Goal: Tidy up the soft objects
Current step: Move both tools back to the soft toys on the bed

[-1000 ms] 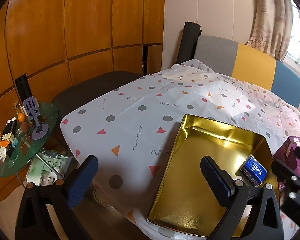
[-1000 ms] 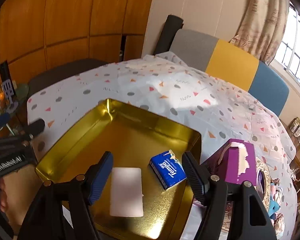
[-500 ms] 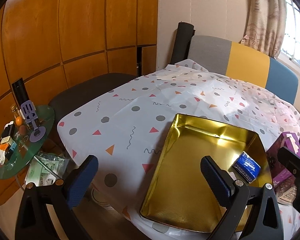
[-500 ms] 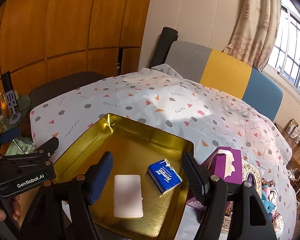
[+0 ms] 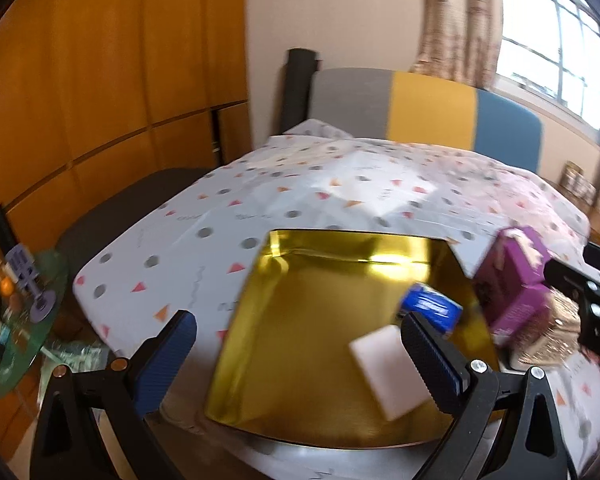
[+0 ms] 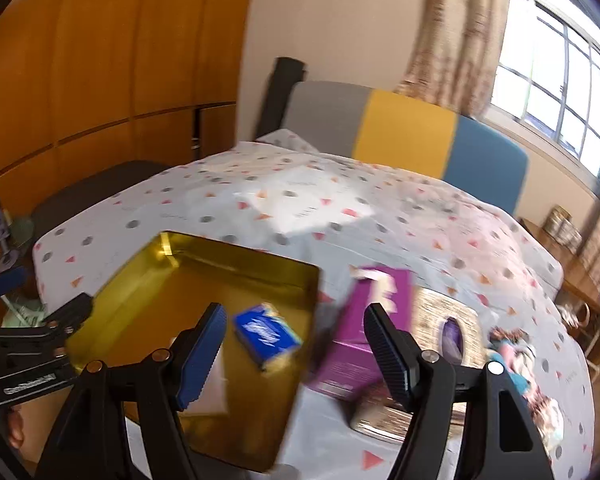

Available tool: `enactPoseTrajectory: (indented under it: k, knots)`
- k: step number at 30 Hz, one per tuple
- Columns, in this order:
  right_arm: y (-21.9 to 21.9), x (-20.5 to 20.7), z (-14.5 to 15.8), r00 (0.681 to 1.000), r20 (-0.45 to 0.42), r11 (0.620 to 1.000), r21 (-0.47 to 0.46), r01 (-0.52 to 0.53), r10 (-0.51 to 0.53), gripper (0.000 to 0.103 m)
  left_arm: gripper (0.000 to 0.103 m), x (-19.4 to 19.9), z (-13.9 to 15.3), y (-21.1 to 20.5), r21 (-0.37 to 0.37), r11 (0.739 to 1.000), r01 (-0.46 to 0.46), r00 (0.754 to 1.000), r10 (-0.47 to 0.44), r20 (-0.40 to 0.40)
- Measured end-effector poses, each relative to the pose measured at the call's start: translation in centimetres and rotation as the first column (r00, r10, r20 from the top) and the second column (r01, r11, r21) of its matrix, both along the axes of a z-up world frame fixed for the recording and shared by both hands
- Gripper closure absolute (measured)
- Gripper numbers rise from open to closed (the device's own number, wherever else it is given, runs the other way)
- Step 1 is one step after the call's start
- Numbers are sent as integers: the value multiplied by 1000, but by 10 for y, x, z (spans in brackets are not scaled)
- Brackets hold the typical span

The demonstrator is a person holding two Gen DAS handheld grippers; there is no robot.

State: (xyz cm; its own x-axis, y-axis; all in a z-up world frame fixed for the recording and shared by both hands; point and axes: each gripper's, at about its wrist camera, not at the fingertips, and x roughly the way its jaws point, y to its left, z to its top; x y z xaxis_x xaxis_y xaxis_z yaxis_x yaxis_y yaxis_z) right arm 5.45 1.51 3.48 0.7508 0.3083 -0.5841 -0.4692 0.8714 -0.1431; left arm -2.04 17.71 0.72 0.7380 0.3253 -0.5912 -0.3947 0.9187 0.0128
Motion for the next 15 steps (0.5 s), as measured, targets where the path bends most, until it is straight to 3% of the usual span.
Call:
enactPoseTrajectory:
  k: [7, 15]
  knots:
    - [-80, 21, -6, 981, -28, 981, 13, 192, -192, 31, 0, 13, 0, -39, -7, 990, 141, 990, -141, -18]
    - [-175, 38, -19, 915, -64, 917, 10, 399, -398, 30, 0, 20, 0, -79, 0, 965, 262, 964, -262, -39]
